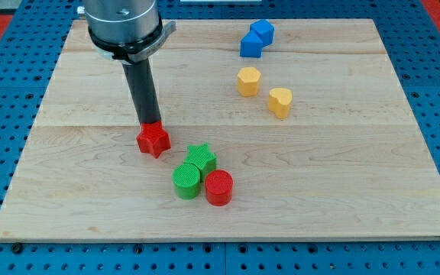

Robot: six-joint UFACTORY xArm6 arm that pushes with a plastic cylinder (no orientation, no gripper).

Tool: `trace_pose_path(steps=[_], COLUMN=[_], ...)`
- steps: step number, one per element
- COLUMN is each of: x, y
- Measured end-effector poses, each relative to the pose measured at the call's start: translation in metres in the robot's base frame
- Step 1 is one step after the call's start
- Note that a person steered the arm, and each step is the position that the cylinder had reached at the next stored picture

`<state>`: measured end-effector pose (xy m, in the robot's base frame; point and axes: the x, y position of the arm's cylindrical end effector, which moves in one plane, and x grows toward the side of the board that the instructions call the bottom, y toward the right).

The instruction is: Slide the red star into the green star

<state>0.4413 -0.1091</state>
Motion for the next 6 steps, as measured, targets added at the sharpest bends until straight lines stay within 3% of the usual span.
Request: trace_pose_path(steps=[3,5,6], x=[0.004,0.031,-0.009], y=[-0.025,0.015,0.015])
